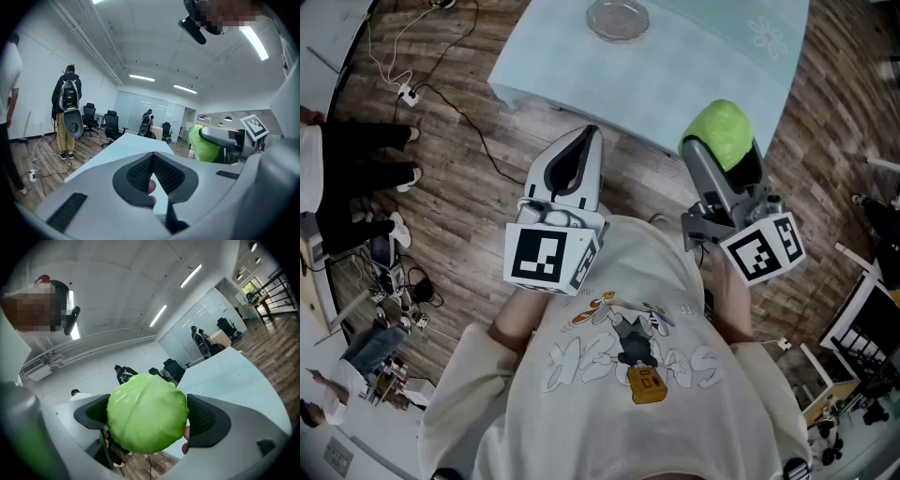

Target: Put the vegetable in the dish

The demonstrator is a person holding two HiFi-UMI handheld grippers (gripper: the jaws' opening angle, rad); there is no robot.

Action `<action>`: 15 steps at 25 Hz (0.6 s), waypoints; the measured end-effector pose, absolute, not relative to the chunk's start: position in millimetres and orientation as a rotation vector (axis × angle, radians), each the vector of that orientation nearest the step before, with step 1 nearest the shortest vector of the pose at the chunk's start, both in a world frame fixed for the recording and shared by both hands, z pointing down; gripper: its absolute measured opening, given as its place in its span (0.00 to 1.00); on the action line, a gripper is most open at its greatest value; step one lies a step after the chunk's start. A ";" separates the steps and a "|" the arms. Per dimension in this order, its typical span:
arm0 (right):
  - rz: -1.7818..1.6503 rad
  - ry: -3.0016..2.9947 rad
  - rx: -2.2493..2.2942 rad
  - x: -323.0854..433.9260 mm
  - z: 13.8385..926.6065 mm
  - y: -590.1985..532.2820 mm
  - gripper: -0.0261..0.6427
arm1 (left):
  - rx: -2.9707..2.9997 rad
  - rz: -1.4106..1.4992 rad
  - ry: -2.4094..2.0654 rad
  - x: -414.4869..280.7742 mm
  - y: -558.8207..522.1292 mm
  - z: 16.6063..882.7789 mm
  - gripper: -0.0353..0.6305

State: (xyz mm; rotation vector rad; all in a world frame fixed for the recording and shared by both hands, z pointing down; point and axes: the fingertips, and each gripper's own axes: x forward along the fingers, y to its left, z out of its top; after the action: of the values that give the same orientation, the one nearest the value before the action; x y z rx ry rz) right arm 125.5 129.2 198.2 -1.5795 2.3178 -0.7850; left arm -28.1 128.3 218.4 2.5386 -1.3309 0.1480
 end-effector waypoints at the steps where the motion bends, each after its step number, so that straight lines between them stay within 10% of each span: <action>1: -0.796 2.322 -1.552 140.8 196.7 152.0 0.79 | 2.539 0.167 -1.343 -6.4 148.3 218.9 0.06; 15: -0.755 2.367 -1.226 240.7 138.3 390.6 0.79 | 2.390 0.152 -1.510 109.2 377.8 201.9 0.06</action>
State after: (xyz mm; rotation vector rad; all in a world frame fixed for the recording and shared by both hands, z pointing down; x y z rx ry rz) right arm 240.7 390.6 138.3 -1.2264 2.3673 -0.7554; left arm 109.2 377.8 201.9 2.3902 -1.5104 0.1522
